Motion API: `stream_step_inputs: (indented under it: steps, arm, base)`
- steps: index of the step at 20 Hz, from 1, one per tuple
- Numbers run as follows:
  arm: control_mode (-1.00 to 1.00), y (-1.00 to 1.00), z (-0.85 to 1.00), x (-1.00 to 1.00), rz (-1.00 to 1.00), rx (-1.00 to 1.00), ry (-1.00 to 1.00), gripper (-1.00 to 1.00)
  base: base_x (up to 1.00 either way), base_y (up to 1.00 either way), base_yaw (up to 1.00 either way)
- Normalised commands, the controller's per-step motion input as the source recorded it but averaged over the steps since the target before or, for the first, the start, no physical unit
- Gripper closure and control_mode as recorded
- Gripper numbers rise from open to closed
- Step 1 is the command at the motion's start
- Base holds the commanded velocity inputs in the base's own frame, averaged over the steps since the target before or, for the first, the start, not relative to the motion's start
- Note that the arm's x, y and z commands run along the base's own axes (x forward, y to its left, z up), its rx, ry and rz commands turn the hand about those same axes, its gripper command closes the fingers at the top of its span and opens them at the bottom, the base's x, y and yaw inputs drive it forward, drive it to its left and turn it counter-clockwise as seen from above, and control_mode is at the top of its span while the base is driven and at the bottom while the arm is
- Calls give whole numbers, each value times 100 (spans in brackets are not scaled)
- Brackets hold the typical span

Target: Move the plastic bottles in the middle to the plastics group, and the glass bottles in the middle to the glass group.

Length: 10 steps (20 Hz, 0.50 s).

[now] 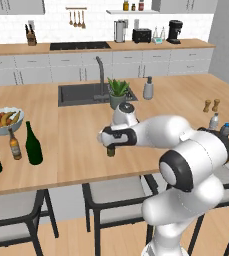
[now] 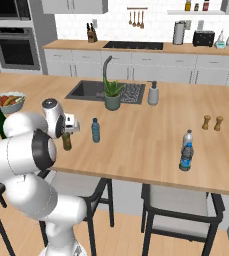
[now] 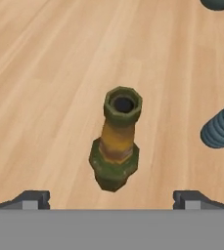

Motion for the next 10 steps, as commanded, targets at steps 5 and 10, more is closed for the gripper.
stream_step_inputs:
  steps: [5,10]
  arm:
    - [-100,6,-13,9,0,0,0,-100]
    - [-100,0,-6,19,0,0,0,-100]
  base:
    - [0,0,0]
    - [0,0,0]
